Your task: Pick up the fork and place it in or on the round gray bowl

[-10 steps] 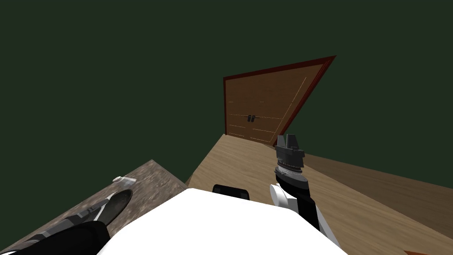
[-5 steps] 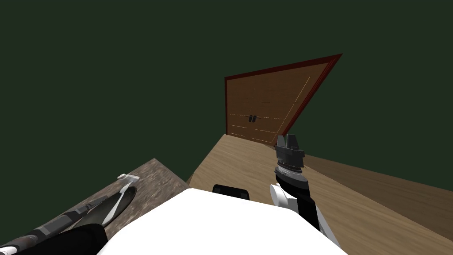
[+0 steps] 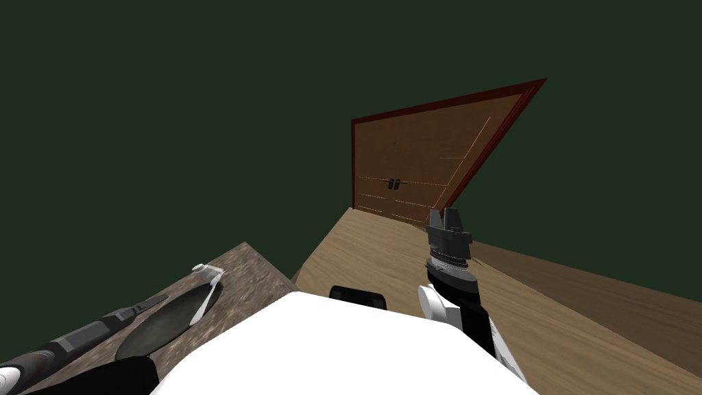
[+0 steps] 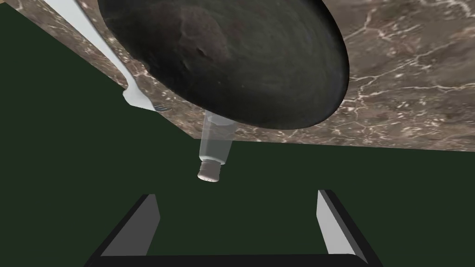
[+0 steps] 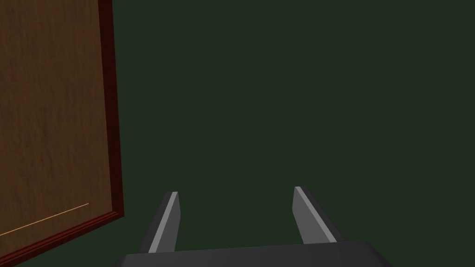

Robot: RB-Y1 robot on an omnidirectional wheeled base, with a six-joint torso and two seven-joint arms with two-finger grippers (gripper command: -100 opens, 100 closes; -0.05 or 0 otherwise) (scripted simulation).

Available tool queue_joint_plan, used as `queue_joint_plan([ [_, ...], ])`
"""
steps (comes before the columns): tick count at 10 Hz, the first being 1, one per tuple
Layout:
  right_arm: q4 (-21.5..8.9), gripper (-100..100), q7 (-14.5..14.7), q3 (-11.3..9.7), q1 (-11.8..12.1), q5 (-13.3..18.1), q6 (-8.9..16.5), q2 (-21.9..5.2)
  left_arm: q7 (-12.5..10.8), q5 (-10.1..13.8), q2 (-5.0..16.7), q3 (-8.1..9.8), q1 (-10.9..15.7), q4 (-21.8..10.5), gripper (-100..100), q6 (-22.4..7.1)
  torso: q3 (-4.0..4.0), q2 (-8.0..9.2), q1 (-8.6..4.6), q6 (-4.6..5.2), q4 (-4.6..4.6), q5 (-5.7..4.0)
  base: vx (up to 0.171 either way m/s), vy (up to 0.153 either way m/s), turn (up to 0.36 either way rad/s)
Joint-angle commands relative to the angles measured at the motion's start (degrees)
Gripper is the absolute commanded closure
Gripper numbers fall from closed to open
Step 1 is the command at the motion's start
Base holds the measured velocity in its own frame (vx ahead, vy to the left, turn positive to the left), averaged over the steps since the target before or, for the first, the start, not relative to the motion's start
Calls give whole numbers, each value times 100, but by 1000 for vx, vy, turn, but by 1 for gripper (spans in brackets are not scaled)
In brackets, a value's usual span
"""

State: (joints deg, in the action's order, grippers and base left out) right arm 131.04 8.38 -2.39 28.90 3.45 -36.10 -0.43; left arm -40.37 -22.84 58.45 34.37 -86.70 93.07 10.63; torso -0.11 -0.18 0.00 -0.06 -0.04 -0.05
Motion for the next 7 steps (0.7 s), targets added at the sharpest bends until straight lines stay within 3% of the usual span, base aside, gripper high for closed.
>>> queue_joint_plan([
  [1,0,0,0,0,0,0,0,0,0,0,0,0,0,0,-100,0,0,0,0,0,0,0,2,1,14],
  [2,0,0,0,0,0,0,0,0,-20,1,7,12,-12,6,0,7,1,1,0,1,0,1,0,0,0],
  [7,0,0,0,0,0,0,0,0,-18,1,6,11,-11,5,0,6,1,2,1,1,1,1,0,0,0],
])
